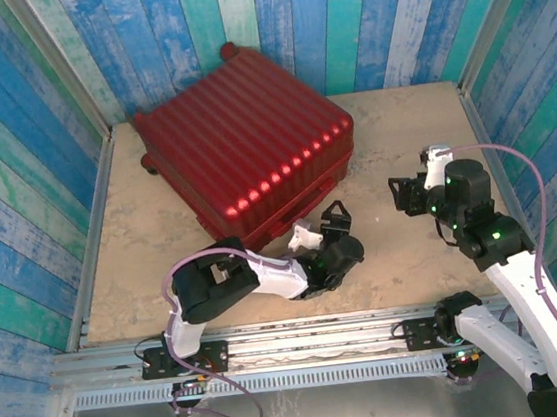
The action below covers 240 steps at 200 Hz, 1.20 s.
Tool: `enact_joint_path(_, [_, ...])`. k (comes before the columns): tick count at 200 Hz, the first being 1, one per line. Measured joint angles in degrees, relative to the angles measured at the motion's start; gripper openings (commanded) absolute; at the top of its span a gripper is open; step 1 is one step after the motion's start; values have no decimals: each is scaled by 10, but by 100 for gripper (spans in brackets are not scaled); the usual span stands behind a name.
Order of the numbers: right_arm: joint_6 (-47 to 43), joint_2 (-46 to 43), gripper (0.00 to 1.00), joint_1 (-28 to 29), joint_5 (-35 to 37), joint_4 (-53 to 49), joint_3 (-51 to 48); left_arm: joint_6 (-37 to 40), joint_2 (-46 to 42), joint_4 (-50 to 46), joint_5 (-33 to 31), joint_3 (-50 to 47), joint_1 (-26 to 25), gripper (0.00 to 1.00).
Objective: Pack the luggage
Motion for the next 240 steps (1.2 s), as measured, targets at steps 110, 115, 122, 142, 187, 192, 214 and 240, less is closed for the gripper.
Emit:
enact_joint_path(110, [-10, 20, 73, -7, -2, 3, -14, -48, 3, 5, -107, -31, 51, 62])
enact_joint_path(115, [-10, 20, 73, -7, -2, 3, -16, -46, 3, 14, -108, -34, 51, 60])
enact_joint_path(122, [-10, 20, 73, -7, -2, 5, -19, -38, 3, 30, -107, -40, 51, 57])
enact_joint_path(142, [-11, 19, 73, -7, 0, 16, -32, 5, 3, 87, -97, -63, 51, 51])
enact_joint_path(187, [-24, -4, 73, -7, 15, 46, -77, 143, 4, 235, -47, -143, 65, 11])
enact_joint_path(192, [-25, -7, 73, -7, 16, 50, -81, 150, 6, 260, -43, -150, 66, 6])
enact_joint_path(214, [-26, -23, 74, -7, 14, 73, -92, 199, 17, 343, -12, -175, 73, 0])
enact_joint_path(240, [-33, -29, 74, -8, 6, 99, -95, 239, 15, 404, 22, -219, 82, 0])
